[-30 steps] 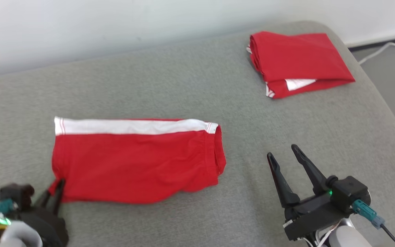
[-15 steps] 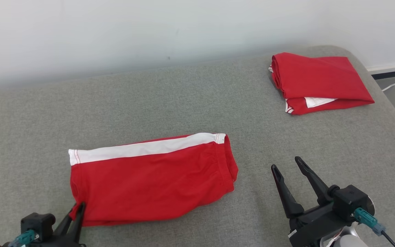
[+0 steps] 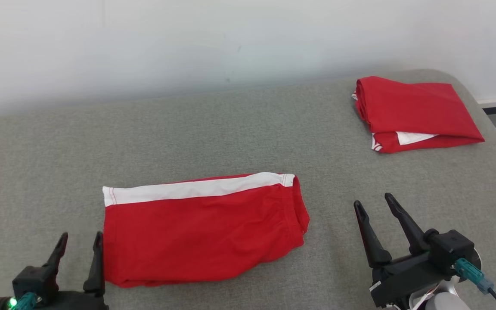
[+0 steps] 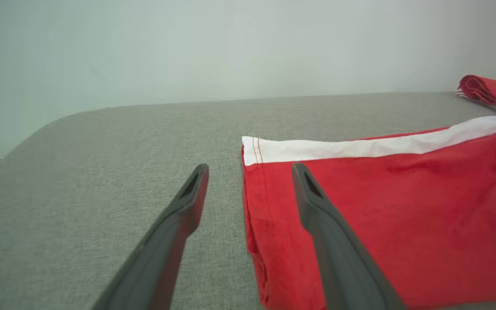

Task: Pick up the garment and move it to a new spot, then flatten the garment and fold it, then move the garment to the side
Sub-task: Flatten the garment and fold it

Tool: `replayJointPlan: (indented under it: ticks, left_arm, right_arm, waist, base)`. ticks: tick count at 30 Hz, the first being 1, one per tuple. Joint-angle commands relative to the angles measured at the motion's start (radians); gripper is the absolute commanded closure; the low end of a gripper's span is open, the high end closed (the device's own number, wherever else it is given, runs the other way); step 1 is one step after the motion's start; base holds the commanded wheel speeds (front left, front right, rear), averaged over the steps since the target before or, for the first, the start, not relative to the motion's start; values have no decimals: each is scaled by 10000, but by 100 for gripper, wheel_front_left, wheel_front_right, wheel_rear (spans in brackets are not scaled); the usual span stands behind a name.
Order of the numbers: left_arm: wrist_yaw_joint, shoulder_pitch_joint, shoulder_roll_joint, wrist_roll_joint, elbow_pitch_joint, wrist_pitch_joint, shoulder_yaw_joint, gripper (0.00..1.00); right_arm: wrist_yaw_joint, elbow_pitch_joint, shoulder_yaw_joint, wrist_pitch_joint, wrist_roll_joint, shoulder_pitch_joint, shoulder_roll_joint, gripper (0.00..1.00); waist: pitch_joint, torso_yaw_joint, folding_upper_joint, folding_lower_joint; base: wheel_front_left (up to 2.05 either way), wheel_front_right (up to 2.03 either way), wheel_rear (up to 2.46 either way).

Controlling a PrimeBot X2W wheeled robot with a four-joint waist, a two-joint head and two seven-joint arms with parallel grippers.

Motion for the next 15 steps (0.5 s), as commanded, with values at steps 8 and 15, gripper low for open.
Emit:
replayJointPlan:
  ticks: [8, 15]
  left_arm:
    - [614, 1037, -519, 1503, -1948, -51, 1167, 0]
    - [837, 1752, -903, 2416, -2894, -51, 1612, 0]
  right_arm:
    - [2, 26, -760, -10, -408, 529, 292, 0]
    - [2, 103, -1056, -10, -675, 798, 518, 0]
  waist:
    - [-324, 529, 0, 1]
    - [-518, 723, 0, 1]
  base:
    - [0, 0, 0]
    - [0, 0, 0]
